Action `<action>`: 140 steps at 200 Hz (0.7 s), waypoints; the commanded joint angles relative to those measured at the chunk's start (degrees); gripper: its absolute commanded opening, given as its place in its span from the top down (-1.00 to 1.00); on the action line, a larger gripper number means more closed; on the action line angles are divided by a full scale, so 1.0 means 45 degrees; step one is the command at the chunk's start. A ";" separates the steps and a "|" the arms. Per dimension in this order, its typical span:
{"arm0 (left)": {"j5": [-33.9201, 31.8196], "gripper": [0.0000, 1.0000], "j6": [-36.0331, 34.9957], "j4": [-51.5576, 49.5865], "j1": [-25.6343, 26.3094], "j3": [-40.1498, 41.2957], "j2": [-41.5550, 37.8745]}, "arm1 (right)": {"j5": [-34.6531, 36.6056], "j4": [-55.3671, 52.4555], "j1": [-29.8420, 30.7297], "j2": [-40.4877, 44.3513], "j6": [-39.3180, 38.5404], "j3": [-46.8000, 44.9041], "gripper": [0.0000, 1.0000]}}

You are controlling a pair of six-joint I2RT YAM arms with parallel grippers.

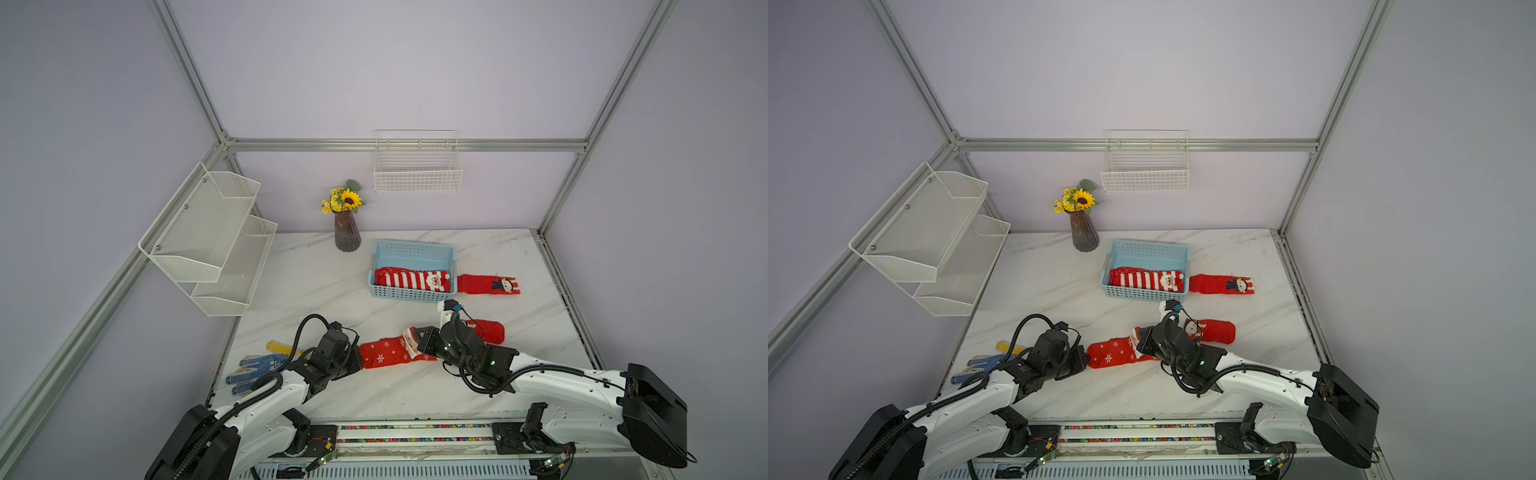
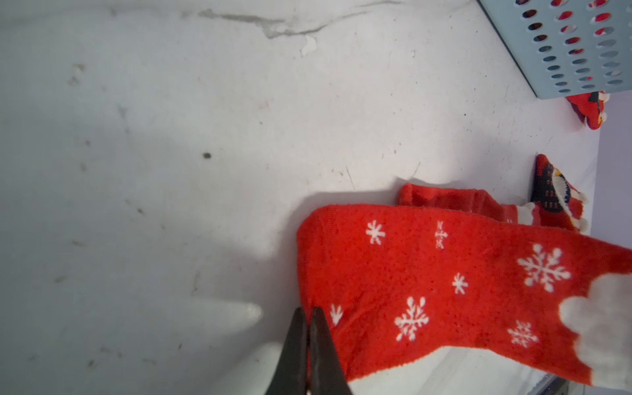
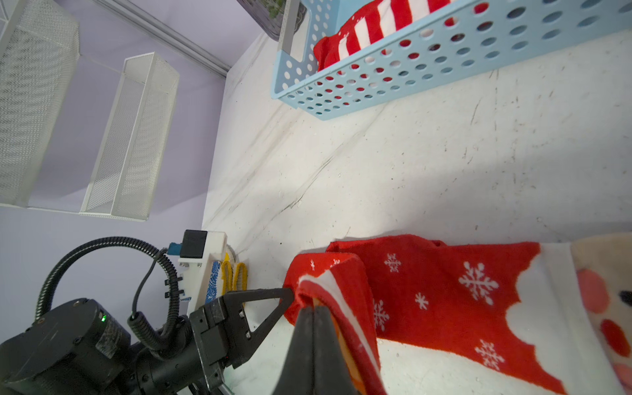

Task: Place the socks together as a pair
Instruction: Place the sock in the sock.

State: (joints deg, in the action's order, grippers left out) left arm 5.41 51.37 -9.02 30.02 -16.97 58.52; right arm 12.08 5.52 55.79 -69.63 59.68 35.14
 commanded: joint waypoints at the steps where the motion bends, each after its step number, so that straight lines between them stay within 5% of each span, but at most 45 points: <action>1: -0.0010 1.00 -0.0322 -0.0694 -0.0040 -0.0562 -0.0715 | -0.0270 0.0591 0.0088 0.0940 -0.0585 -0.0024 1.00; 50: 0.0846 1.00 -0.0236 -0.0108 0.0026 -0.1183 -0.2084 | 0.0368 -0.1023 0.0083 0.1937 -0.2071 0.0432 1.00; 140: 0.1224 1.00 -0.0124 0.2076 0.1348 -0.1510 0.0016 | 0.1003 -0.1656 -0.1406 0.2856 -0.2879 -0.0827 1.00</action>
State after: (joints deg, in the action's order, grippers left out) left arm 11.18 51.44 -3.46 34.79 -20.67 57.65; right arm 15.94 -0.12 51.48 -56.77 47.37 33.69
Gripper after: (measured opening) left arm 0.048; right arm 0.041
